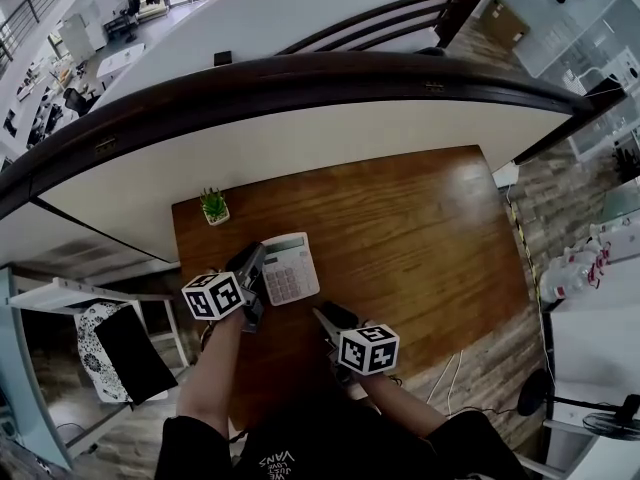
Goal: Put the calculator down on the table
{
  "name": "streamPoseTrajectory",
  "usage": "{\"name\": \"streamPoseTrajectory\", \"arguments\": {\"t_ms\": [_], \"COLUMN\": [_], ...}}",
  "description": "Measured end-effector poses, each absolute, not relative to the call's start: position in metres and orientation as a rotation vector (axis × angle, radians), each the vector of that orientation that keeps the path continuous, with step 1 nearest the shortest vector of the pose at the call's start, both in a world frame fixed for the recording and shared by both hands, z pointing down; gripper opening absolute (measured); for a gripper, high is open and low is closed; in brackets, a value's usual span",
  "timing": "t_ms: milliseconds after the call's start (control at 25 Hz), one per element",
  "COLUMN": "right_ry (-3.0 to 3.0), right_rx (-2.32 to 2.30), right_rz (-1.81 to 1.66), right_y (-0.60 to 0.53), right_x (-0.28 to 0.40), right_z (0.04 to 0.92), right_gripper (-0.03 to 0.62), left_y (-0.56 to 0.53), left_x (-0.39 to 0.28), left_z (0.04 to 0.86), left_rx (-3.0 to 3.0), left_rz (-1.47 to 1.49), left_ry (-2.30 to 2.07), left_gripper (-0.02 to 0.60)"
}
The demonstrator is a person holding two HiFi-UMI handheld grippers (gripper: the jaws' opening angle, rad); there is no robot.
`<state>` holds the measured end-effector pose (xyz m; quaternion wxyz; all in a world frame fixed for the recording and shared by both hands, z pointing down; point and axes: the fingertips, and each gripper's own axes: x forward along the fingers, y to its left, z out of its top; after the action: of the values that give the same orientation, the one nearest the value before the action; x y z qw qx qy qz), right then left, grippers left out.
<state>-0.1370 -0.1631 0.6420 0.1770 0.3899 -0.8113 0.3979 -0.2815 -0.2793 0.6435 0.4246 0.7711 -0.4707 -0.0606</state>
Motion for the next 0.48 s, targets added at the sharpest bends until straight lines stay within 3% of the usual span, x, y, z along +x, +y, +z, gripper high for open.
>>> {"name": "streamPoseTrajectory", "arguments": {"t_ms": [480], "right_ry": [-2.283], "right_rx": [1.122], "right_rz": [1.111], "right_y": [-0.158], "right_x": [-0.117], "right_z": [0.641], "right_gripper": [0.153], "left_y": [-0.279], "left_x": [-0.283], "left_z": [0.653], "left_rx": [1.912], "left_rz": [0.030], "left_ry": [-1.331], "left_gripper": [0.060]}}
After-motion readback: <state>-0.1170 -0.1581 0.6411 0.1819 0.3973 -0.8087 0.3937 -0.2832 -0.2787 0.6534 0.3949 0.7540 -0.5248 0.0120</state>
